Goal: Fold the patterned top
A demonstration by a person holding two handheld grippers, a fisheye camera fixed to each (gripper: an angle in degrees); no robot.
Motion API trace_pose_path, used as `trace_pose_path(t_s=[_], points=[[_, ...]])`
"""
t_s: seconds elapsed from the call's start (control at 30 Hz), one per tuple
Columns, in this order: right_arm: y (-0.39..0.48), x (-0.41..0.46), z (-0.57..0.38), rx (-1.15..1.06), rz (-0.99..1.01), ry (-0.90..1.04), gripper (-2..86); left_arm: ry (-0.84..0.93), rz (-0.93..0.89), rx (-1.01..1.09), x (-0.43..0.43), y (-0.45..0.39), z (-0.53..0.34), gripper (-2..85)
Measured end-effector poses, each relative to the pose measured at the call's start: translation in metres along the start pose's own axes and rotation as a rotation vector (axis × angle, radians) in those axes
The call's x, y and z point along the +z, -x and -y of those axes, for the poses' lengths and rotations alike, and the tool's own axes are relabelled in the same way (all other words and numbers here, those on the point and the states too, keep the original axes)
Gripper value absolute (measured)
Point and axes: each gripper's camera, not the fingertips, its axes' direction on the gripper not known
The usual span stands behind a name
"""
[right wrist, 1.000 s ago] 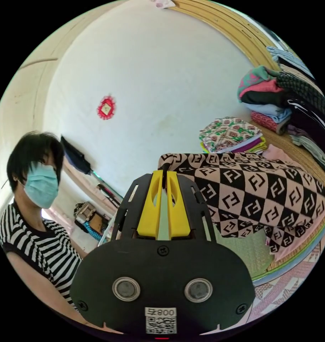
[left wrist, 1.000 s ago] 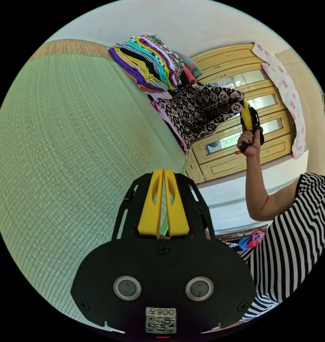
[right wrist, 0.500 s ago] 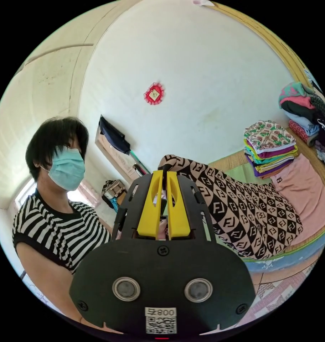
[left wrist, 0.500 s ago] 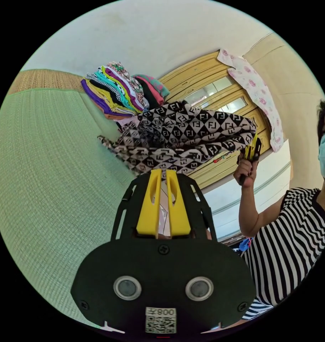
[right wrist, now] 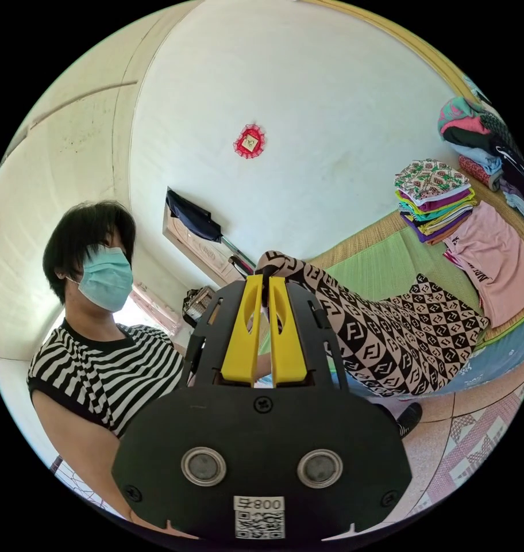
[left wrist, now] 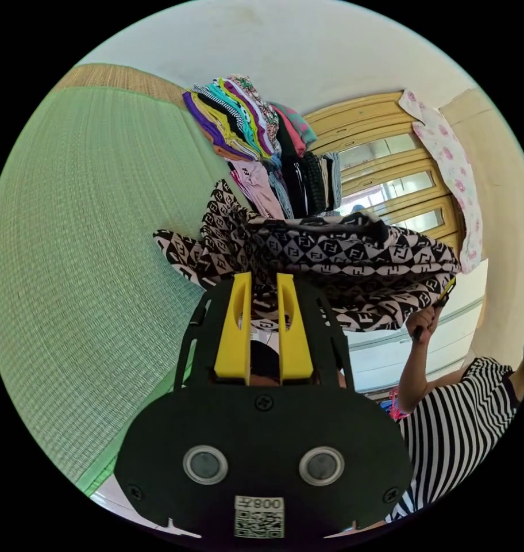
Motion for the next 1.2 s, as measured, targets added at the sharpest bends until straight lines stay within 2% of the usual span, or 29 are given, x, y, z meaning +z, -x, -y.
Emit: trace_pose_path(t_s=[0.27,0.67,0.87,1.2], points=[[-0.008,-0.017,0.002,0.024,-0.011,0.024,1.7,-0.053,-0.088,-0.104,-0.003,0.021,0.046,9.0],[-0.044,-0.042,0.014,0.109,-0.012,0.026,1.7,0.209,-0.073,-0.172,0.067,0.038,0.157,10.3],[-0.057,-0.044,0.028,0.117,-0.002,0.041,1.7,0.325,-0.120,-0.212,0.089,0.041,0.177,4.8],[-0.056,-0.053,0.041,0.088,0.020,0.013,1.8,0.162,-0.309,-0.177,0.007,0.003,0.167,1.8]])
